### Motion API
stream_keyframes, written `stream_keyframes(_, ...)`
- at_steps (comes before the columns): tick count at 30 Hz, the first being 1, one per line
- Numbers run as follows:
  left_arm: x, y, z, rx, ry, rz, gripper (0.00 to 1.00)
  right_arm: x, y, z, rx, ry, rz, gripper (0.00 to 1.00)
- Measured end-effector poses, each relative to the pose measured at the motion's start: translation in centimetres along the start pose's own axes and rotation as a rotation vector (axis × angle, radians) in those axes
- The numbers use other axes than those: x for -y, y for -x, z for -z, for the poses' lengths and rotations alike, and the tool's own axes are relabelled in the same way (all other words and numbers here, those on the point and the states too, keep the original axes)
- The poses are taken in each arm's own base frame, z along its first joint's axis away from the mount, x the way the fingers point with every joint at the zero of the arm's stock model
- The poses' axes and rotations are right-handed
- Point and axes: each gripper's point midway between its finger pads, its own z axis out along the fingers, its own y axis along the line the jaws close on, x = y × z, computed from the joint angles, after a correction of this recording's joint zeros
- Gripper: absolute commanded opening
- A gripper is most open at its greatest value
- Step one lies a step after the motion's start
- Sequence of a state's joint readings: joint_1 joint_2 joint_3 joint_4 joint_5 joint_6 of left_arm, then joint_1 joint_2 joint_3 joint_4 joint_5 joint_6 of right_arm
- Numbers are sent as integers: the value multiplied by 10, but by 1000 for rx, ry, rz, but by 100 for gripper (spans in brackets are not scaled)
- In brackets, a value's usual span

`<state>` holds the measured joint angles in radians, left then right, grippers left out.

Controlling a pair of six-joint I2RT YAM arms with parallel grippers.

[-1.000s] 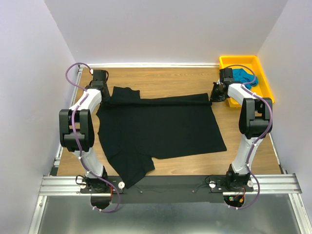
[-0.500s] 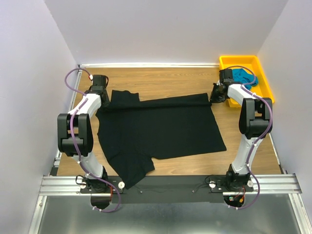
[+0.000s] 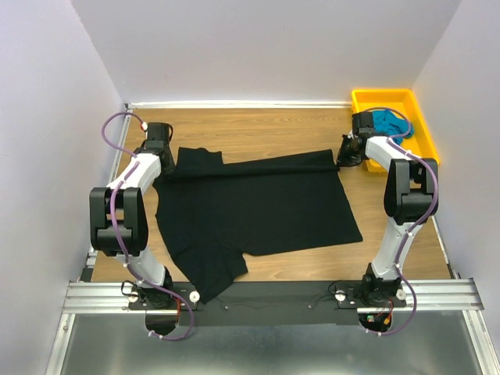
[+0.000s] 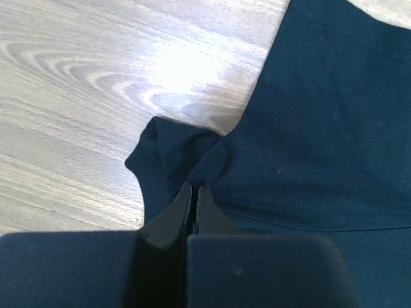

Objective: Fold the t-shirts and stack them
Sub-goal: Fold the tshirt

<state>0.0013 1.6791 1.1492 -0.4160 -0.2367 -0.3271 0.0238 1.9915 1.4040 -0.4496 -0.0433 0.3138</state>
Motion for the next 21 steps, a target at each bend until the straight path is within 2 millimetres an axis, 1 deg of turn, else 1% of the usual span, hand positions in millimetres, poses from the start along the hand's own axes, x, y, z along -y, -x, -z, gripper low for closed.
stream_keyframes(2, -1, -4, -1, -6, 1, 2, 0, 1, -2, 0, -3, -1, -1, 1)
stream_keyframes(11, -10, -48, -8, -95, 25, 3, 0, 2, -6, -1, -12, -4, -4, 1)
stream_keyframes(14, -11, -54, -9, -105, 27, 12, 1, 2, -6, -1, -13, -4, -7, 5)
stream_keyframes(15, -11, -54, -9, -104, 27, 15, 13, 2, -6, -1, -13, -4, -8, 12)
stream_keyframes(16, -10, -54, -10, -103, 26, 19, 21, 2, -6, -1, -13, -3, -9, 16)
stream_keyframes(17, -10, -54, -10, -102, 27, 25, 38, 1, -6, -1, -14, -2, -8, 27)
stream_keyframes(19, -10, -55, -10, -104, 28, 24, 55, 1, -6, -1, -15, 2, -9, 39)
stream_keyframes(20, -10, -55, -10, -104, 29, 33, 61, 1, -6, -1, -15, 2, -5, 46)
stream_keyframes(21, -11, -56, -9, -105, 31, 40, 71, 1, -6, -1, -15, 6, -6, 51)
